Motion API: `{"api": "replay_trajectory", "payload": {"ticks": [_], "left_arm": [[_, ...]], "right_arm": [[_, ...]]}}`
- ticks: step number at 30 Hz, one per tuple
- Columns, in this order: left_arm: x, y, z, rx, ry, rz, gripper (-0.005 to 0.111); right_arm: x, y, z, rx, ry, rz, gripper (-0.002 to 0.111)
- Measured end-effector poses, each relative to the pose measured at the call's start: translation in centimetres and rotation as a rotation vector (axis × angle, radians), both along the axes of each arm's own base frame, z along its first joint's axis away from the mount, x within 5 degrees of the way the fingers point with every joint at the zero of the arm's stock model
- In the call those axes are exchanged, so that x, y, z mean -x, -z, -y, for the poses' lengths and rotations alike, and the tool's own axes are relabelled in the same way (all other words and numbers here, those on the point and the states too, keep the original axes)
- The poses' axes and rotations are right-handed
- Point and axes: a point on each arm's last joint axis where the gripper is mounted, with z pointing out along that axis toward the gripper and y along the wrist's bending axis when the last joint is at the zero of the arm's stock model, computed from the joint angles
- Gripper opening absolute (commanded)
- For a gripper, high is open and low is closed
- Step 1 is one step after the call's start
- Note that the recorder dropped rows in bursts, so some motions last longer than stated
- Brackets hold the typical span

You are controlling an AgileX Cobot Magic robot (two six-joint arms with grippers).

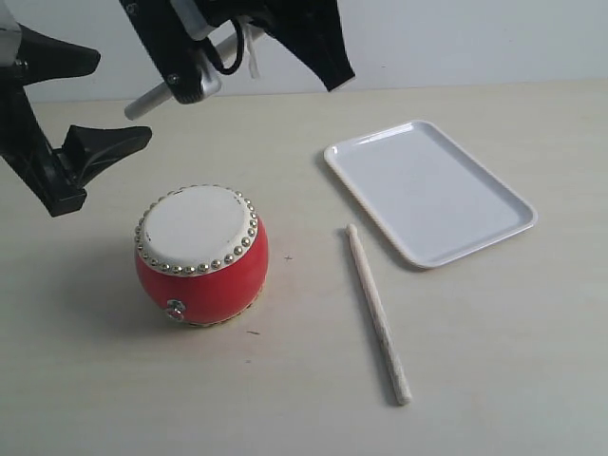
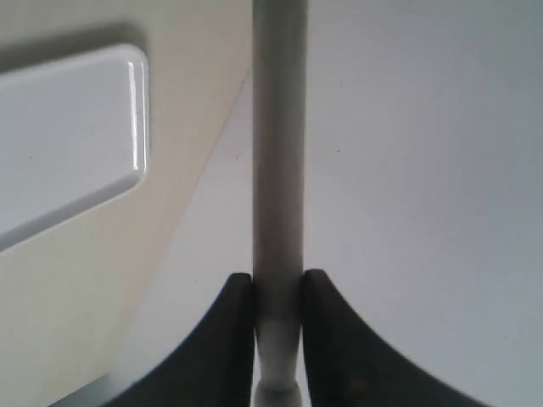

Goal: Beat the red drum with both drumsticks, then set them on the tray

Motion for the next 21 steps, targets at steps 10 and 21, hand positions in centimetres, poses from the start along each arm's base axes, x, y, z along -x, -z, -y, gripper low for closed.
{"api": "replay_trajectory", "payload": {"ticks": [10,21], "left_arm": [[0.2,0.3,0.1,-0.02,0.019,-0.027,0.076],[-0.1,0.9,-0.6,-0.045,-0.077,-0.102,0.073]], "right_arm": [[2.4,0.0,-1.9,0.027,-0.093,-0.001,0.0],[3.6,-0.2,-2.9,0.045,-0.133,0.03,0.0]]}}
